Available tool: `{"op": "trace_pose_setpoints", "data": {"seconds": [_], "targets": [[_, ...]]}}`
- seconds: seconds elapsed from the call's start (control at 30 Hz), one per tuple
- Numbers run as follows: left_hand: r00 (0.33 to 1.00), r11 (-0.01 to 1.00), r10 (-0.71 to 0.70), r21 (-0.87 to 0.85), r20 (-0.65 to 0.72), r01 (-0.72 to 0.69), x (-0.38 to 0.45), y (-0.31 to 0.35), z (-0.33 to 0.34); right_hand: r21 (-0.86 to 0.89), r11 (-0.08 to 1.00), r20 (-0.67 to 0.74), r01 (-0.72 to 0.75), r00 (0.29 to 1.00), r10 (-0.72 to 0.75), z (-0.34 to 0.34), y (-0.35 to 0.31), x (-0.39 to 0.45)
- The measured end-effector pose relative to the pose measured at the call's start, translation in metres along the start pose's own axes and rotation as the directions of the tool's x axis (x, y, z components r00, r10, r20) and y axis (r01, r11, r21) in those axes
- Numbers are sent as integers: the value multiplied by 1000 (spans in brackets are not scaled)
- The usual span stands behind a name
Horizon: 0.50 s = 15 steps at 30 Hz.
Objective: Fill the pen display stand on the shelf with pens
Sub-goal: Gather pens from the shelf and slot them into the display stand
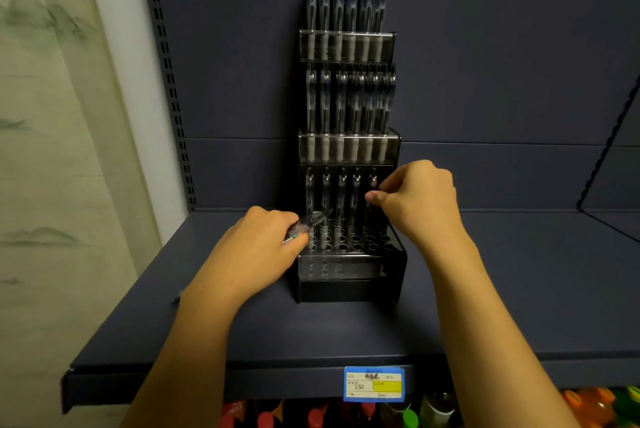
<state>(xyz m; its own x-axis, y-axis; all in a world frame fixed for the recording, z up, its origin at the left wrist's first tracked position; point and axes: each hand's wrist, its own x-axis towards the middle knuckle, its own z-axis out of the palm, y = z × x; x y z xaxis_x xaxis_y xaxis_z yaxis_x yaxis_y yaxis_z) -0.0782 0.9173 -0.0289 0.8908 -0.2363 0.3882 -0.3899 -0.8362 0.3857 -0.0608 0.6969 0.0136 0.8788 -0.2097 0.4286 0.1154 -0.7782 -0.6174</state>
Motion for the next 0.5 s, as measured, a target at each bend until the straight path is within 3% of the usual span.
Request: {"op": "trace_pose_setpoints", "data": {"seconds": [0.17, 0.33, 0.5], "targets": [[1000, 1000, -15, -18, -22, 14, 2, 4, -3, 30, 999, 77, -27, 997, 24, -11, -15, -14], [996, 998, -32, 55, -88, 37, 3, 11, -5, 321, 932, 406, -170, 913, 27, -16, -37, -35], [992, 984, -22, 174, -122, 43, 1, 21, -4, 376, 905, 467, -198, 884, -1, -4, -47, -42]]}}
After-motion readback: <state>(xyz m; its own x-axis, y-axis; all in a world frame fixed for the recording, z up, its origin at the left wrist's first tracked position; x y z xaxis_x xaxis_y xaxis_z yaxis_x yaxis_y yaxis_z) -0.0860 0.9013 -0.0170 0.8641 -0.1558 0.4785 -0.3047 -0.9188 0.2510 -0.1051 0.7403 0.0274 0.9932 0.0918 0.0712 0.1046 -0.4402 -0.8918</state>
